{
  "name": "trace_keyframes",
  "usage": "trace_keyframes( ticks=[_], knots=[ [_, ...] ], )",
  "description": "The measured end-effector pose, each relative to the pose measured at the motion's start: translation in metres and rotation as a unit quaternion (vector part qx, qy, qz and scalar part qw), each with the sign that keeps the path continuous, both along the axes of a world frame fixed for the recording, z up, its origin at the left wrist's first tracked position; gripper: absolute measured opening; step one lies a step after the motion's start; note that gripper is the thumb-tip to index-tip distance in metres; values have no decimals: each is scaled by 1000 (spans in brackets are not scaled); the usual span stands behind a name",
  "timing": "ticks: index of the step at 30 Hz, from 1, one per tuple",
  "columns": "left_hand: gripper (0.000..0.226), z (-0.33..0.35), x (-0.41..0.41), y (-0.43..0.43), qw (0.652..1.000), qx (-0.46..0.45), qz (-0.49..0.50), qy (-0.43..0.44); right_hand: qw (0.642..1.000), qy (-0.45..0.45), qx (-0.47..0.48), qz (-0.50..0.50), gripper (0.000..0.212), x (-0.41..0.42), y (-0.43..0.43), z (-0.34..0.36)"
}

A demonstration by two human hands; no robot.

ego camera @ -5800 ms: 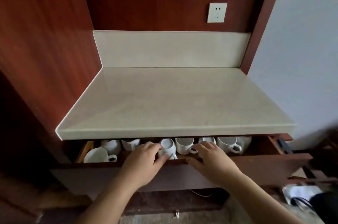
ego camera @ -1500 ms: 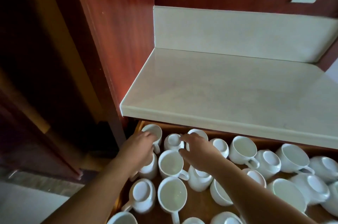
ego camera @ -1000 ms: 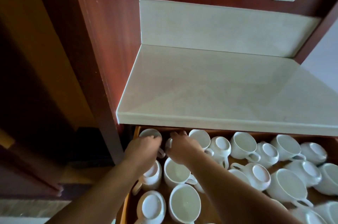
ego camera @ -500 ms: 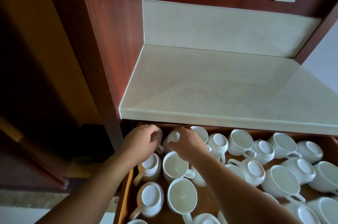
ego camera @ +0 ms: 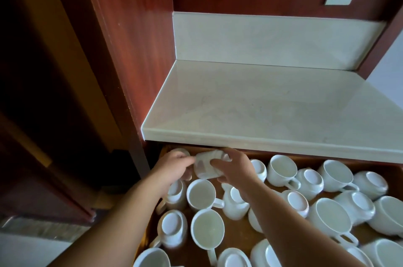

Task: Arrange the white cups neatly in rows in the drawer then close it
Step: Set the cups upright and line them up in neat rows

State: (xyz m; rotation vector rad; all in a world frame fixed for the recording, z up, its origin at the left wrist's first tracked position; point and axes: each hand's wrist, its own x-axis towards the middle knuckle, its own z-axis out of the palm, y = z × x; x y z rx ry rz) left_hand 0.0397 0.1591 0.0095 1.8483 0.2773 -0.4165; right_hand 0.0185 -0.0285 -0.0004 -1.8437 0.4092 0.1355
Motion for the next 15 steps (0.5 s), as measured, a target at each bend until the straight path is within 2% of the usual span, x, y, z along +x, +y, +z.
trace_keyframes(
  ticks=[4,8,10,12,15],
  knots=[
    [27,8,-4,-14,993,-92,37,60,990,-11,140,-17,27,-14,-13,0],
    [48,20,-14,-21,979,-154,4,132,960,-12,279,0,39,-32,-23,10],
    [51,25,-18,-23,970,-189,-18,149,951,-16,307,18,46,-40,-28,13],
    [45,30,-20,-25,968,-207,-41,136,946,-19,321,39,47,-46,-37,16],
    [33,34,-21,-25,972,-198,-82,96,954,-25,286,88,43,-50,-53,29]
  ],
)
